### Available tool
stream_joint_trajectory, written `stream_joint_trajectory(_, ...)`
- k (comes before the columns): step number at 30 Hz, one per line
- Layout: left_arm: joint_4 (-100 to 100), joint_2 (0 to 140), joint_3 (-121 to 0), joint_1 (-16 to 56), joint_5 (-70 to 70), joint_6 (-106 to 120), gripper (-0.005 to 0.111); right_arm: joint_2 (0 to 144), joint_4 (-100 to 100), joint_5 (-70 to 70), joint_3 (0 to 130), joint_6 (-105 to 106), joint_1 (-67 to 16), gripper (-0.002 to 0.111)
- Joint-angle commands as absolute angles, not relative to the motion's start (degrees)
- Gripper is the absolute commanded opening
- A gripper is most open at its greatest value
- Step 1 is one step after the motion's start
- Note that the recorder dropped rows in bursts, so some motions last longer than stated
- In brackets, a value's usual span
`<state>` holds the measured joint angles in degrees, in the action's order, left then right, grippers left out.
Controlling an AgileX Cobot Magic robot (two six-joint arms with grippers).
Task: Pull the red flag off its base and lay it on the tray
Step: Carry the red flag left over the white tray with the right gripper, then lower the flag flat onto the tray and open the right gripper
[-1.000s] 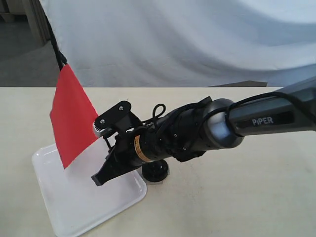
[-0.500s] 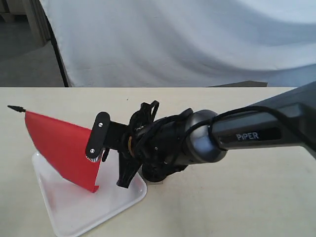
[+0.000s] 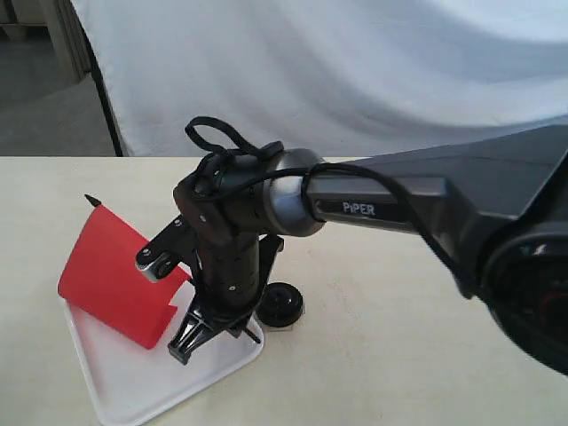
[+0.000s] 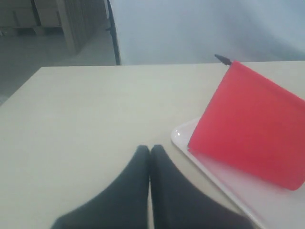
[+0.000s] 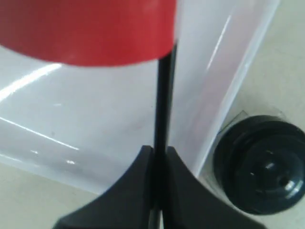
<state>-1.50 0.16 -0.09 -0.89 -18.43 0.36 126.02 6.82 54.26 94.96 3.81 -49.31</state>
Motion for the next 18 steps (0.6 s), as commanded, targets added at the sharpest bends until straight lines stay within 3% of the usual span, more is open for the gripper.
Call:
stream_joint_trajectory(1,-1.75,0.00,0.00,-0.66,-18.59,0.00,0.000,128.96,1.05,54.95,98.46,3.45,-48.90,0.000)
stream_joint_trajectory(12,-1.75,0.00,0.00,-0.66,-18.59,0.00,0.000,132.93,-1.71,57.75,101.87,3.44,-48.12,0.001)
stream_joint_trajectory(16,-1.75,0.00,0.00,-0.66,-18.59,0.00,0.000,133.27,-1.38,57.97,101.87,3.44,-48.12,0.017)
stream_joint_trajectory(18,-1.75,0.00,0.00,-0.66,-18.59,0.00,0.000,133.27,-1.38,57.97,101.87,3.44,-48.12,0.032)
